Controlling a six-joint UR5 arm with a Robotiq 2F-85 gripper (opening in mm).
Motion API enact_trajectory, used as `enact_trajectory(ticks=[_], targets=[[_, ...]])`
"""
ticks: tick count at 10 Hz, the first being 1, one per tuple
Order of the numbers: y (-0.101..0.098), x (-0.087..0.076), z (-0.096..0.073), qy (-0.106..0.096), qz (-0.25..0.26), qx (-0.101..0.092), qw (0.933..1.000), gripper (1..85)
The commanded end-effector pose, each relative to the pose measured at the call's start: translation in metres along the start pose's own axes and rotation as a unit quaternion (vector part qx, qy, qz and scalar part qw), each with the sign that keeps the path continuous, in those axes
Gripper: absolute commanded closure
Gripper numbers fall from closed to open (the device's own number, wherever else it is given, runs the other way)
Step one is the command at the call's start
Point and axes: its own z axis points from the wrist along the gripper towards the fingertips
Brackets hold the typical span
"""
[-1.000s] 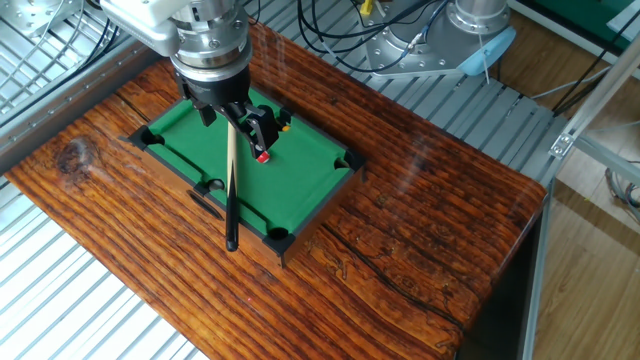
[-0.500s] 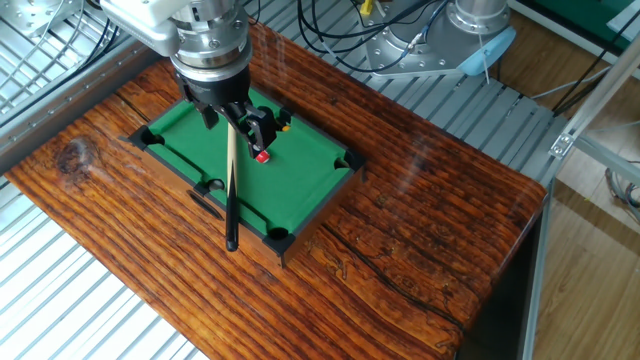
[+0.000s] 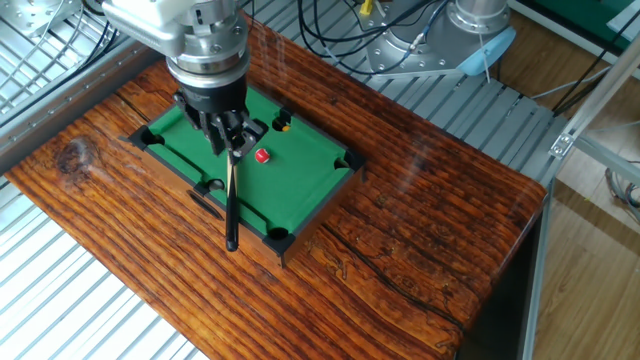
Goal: Hit the pool ball
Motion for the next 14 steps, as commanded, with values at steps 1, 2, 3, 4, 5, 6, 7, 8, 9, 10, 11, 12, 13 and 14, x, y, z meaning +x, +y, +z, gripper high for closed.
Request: enact_trajectory(ticks=[1,2,3,4,5,6,7,8,9,10,11,12,13,14], targets=[[-0.003,-0.002,0.005,-0.010,-0.028,-0.011,0.9995,84.7],[-0.011,0.001,0.011,-0.011,-0.040,-0.012,0.9991,84.7],[-0.021,0.007,0.014,-0.003,-0.053,-0.003,0.9986,84.7],[-0.039,0.017,0.016,0.015,-0.078,0.022,0.9966,84.7],[-0.047,0.022,0.023,0.019,-0.107,0.028,0.9937,84.7],[-0.040,0.021,0.029,0.013,-0.112,0.012,0.9935,84.7],[-0.031,0.014,0.031,0.005,-0.116,0.003,0.9932,84.7],[-0.025,0.007,0.030,-0.002,-0.126,0.009,0.9919,84.7],[-0.040,0.014,0.030,0.018,-0.156,0.049,0.9864,84.7],[-0.034,0.012,0.032,0.013,-0.170,0.041,0.9845,84.7],[-0.018,0.010,0.033,0.007,-0.188,0.015,0.9820,84.7],[-0.013,0.004,0.034,-0.005,-0.215,0.008,0.9765,84.7],[-0.018,0.001,0.035,-0.009,-0.225,0.011,0.9744,84.7],[-0.030,-0.001,0.036,-0.010,-0.239,0.029,0.9705,84.7]])
